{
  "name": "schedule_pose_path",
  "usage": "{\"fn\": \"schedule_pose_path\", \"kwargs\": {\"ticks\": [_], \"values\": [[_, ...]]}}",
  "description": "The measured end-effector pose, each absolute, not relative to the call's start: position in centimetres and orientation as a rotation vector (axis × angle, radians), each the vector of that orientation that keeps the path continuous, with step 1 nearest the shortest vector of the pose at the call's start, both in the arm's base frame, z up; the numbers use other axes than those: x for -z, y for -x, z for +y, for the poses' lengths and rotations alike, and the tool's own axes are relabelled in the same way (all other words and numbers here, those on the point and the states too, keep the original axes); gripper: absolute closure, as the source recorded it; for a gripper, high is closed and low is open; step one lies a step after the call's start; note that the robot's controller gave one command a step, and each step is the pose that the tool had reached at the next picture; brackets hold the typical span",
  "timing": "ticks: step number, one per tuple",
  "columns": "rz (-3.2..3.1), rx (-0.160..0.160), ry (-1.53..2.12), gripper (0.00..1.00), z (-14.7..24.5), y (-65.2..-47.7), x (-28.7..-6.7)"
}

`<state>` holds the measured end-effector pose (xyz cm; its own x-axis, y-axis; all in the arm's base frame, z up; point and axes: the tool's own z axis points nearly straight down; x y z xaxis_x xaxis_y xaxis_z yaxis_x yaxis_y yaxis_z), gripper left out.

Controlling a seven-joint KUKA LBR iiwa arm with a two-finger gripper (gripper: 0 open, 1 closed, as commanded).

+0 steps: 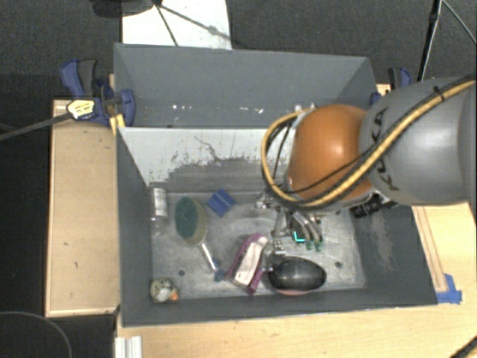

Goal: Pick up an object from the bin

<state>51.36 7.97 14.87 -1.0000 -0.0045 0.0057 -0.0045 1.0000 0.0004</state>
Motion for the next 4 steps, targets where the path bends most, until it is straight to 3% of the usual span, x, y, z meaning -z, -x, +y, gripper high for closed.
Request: {"fn": "schedule_pose_path", "kwargs": {"ticks": [1, 2, 3, 4], "values": [[-3.133, 0.000, -0.175, 0.00, 6.7, -50.2, -7.7], [-3.140, 0.001, -0.168, 1.00, 6.7, -50.4, -8.0], [-3.145, 0.003, -0.205, 1.00, 9.0, -49.5, -22.3], [-3.138, 0.001, -0.199, 0.00, 8.9, -49.4, -21.9]]}}
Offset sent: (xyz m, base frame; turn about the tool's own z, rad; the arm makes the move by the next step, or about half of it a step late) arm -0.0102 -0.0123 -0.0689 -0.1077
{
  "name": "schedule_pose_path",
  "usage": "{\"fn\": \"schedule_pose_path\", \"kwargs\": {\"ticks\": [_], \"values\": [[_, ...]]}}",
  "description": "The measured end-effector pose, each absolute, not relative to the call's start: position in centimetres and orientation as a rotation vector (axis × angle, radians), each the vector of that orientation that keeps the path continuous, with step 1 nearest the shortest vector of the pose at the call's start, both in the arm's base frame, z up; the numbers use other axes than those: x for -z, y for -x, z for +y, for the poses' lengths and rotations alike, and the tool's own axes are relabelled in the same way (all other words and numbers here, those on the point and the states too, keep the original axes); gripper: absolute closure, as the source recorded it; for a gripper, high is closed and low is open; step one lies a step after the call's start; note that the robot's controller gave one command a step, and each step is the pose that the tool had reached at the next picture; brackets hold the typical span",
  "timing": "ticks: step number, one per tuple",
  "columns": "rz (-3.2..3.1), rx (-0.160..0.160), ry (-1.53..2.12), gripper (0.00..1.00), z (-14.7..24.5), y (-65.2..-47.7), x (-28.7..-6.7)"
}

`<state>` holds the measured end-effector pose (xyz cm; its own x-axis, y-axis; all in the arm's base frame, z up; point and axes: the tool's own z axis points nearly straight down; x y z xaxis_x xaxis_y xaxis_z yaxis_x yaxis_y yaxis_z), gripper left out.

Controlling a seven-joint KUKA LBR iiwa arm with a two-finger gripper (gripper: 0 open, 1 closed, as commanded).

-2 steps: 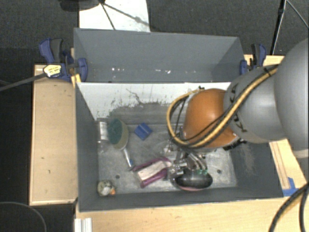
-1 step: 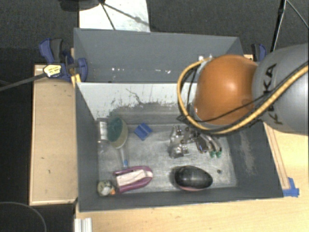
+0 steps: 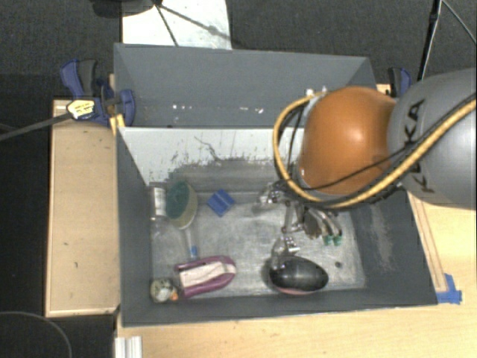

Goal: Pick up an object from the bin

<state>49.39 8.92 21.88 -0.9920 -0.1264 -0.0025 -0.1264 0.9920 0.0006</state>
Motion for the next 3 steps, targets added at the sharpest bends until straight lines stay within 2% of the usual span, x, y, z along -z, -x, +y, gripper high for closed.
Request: {"fn": "schedule_pose_path", "kwargs": {"ticks": [1, 2, 3], "values": [[3.118, -0.002, 0.306, 0.00, 1.6, -49.3, -7.1], [3.027, 0.003, 0.801, 0.00, -4.9, -51.0, -7.2], [3.026, 0.003, 0.796, 1.00, -4.7, -51.1, -7.4]]}}
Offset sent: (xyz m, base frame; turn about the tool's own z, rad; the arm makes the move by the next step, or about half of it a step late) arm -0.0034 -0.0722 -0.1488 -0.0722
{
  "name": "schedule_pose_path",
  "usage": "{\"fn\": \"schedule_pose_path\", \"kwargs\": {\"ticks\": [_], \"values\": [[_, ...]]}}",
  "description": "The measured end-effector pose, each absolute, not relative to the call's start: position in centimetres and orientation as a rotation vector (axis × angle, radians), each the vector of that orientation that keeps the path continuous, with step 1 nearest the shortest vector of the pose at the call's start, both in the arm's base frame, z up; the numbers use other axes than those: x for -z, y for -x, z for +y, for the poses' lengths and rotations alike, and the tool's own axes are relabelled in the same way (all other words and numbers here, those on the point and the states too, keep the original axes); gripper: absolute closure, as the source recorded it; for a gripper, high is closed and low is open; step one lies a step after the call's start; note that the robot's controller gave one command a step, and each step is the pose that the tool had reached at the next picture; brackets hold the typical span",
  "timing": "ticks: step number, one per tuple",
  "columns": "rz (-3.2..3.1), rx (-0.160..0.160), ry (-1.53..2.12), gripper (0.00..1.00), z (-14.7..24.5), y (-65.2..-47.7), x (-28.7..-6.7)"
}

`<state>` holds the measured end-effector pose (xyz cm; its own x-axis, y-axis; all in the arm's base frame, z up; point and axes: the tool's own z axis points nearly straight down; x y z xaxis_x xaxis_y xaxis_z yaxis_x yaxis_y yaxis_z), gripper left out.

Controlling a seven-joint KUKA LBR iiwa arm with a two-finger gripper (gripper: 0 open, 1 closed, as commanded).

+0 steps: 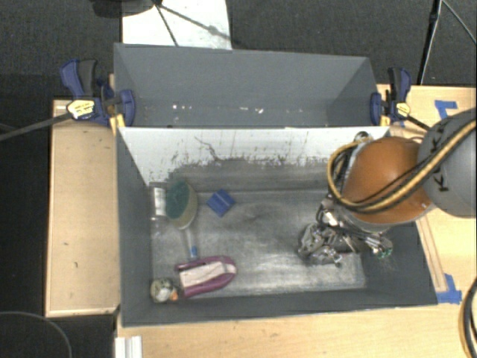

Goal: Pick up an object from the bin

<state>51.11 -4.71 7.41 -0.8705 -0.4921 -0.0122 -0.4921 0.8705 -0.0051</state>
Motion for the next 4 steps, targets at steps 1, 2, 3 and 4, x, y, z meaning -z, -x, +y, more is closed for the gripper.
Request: {"fn": "schedule_pose_path", "kwargs": {"ticks": [1, 2, 3, 4], "values": [[3.034, 0.001, 0.797, 1.00, -7.6, -52.4, -8.4], [3.037, -0.001, 0.795, 0.00, -7.5, -52.3, -8.4], [3.045, 0.008, 0.730, 0.00, -11.9, -58.3, -11.1], [3.053, -0.001, 0.727, 1.00, -11.5, -58.1, -10.9]]}}
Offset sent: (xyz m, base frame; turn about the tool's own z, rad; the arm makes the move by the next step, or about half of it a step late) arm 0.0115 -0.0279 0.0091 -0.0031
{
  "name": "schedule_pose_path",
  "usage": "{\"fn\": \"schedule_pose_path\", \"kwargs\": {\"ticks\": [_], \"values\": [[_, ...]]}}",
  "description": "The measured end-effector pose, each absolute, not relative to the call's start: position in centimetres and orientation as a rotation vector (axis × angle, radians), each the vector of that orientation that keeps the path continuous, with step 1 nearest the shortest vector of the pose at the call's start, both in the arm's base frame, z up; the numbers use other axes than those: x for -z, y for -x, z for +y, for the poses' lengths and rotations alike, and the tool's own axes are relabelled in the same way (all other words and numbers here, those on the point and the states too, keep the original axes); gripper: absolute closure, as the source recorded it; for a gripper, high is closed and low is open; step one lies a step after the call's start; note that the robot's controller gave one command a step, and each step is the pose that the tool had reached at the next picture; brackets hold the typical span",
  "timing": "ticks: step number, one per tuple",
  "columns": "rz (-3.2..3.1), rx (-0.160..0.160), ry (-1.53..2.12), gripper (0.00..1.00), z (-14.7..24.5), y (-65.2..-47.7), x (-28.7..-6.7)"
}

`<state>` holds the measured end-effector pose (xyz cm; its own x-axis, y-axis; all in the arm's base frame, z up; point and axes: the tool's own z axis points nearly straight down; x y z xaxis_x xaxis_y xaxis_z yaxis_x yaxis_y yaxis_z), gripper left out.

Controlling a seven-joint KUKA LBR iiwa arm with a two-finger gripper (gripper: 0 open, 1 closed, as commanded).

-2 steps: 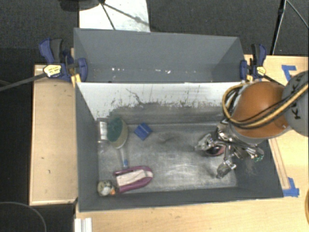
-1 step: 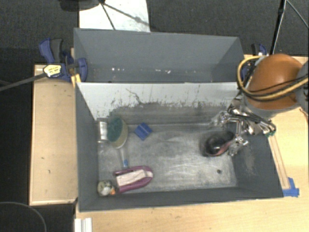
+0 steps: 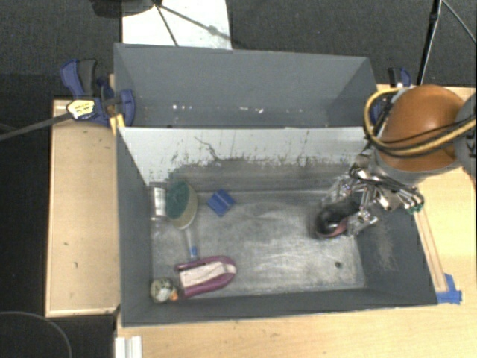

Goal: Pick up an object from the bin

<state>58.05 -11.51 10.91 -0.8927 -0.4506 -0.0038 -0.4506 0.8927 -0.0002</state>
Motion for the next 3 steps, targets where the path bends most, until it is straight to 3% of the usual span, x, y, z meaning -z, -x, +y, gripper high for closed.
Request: {"fn": "schedule_pose_path", "kwargs": {"ticks": [1, 2, 3], "values": [[3.046, 0.008, 0.716, 1.00, -11.6, -58.8, -23.2], [3.057, 0.000, 0.710, 0.00, -11.6, -58.6, -22.6], [2.946, 0.001, 1.054, 0.00, -9.0, -56.5, -7.2]]}}
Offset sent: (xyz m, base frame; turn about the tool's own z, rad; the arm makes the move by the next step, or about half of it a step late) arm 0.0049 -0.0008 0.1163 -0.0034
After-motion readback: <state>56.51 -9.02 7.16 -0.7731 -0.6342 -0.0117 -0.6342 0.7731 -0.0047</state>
